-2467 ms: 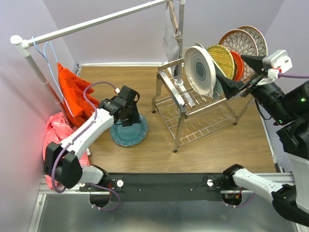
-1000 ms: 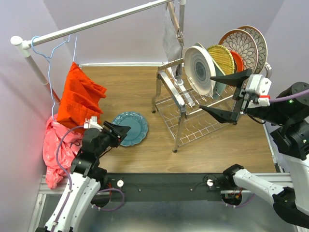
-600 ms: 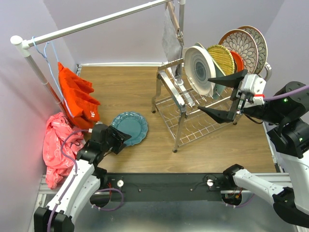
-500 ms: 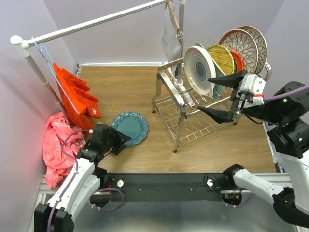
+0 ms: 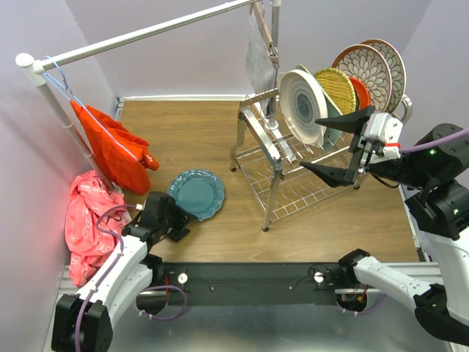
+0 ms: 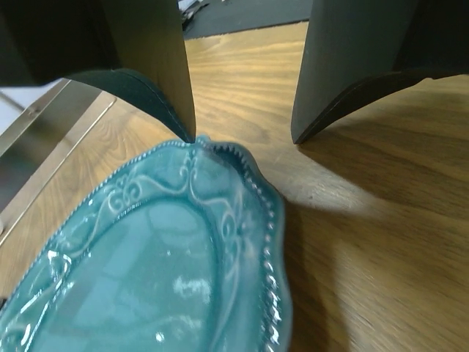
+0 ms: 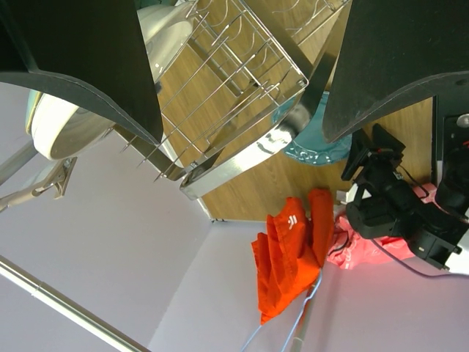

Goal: Load the plates into the dish rack
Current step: Grab a plate with the left arm

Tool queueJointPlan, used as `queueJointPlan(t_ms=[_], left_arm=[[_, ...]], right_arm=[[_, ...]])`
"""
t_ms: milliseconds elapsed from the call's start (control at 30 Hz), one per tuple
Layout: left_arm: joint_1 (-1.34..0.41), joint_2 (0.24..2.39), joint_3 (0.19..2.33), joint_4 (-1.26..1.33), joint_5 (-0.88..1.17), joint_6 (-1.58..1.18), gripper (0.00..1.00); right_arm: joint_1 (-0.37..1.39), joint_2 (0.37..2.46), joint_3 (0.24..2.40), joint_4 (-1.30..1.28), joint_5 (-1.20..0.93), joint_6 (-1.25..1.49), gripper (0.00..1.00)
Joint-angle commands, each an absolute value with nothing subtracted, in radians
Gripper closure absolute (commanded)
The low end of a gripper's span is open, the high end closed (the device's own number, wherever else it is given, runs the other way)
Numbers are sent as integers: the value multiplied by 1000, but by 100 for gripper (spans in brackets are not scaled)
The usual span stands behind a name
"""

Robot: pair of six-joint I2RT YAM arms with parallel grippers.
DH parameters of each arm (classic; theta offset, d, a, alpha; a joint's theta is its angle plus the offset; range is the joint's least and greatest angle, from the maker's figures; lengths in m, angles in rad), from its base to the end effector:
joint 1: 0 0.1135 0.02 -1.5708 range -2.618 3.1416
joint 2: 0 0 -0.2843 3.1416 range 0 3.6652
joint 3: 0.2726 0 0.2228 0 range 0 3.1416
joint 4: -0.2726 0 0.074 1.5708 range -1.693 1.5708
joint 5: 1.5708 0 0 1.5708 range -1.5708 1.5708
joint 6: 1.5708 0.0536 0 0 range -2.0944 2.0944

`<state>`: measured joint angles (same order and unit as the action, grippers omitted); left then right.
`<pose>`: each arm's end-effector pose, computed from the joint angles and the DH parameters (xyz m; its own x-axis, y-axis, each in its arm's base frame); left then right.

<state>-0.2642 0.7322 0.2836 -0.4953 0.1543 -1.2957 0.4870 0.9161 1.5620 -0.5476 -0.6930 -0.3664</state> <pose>0.0967 -0.0347 0.1617 -0.5445 -0.8379 -0.0396 -0.6586 0.4562 -0.5984 0.0695 0.0756 0.5274 0.4112 -0.0941 -0.9067 -0.8296 0.3735 -0.4151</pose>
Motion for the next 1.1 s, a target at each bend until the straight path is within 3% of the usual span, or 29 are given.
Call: queueJointPlan(t_ms=[0,700,1067], left_arm=[[-268,762,256,-416,84,-1362,37],[-268,902,264,-127,8,-1460,48],[-268,977,223,124,-25,-1436,46]], right_arm=[[482,919,1569,-541,-678,-360,3],[482,930,1592,-537,-649,-374,2],[482,931,1592,-537,-632,-383,2]])
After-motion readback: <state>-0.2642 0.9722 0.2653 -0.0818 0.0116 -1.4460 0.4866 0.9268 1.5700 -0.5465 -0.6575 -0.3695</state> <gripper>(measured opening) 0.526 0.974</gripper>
